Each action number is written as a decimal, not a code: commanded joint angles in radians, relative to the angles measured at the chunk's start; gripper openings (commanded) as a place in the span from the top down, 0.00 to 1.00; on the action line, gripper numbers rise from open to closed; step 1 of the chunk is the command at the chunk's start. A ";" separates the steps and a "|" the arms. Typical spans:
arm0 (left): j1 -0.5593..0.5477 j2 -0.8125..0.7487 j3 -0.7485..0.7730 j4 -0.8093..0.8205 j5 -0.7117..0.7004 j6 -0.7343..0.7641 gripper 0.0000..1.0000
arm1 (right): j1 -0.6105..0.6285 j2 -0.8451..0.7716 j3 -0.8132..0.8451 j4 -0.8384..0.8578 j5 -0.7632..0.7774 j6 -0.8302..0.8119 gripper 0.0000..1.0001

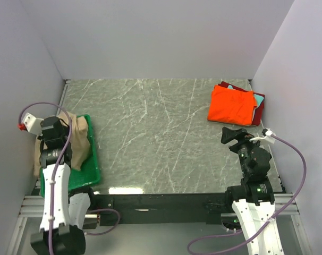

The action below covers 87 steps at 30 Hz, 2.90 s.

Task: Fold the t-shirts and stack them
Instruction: Grab the tshirt from the pile, then move the tshirt to the center of the board, then flatten the tshirt out

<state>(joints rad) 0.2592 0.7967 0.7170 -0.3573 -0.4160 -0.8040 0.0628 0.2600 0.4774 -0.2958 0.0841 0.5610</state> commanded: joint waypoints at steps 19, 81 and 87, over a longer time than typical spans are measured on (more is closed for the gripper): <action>-0.047 -0.031 0.420 0.273 0.942 0.062 0.99 | 0.002 0.062 -0.048 0.106 -0.044 0.027 0.08; -0.739 0.516 -0.129 0.466 0.530 0.130 0.28 | 0.239 1.054 0.128 0.457 -0.130 -0.039 0.25; -0.747 0.555 -0.125 0.451 0.493 0.146 0.28 | 0.252 1.203 0.216 0.475 -0.155 -0.055 0.27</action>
<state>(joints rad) -0.4805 1.3464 0.5903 0.0597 0.0837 -0.6662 0.3046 1.4181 0.6304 0.1307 -0.0589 0.5282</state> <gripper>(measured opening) 0.721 0.736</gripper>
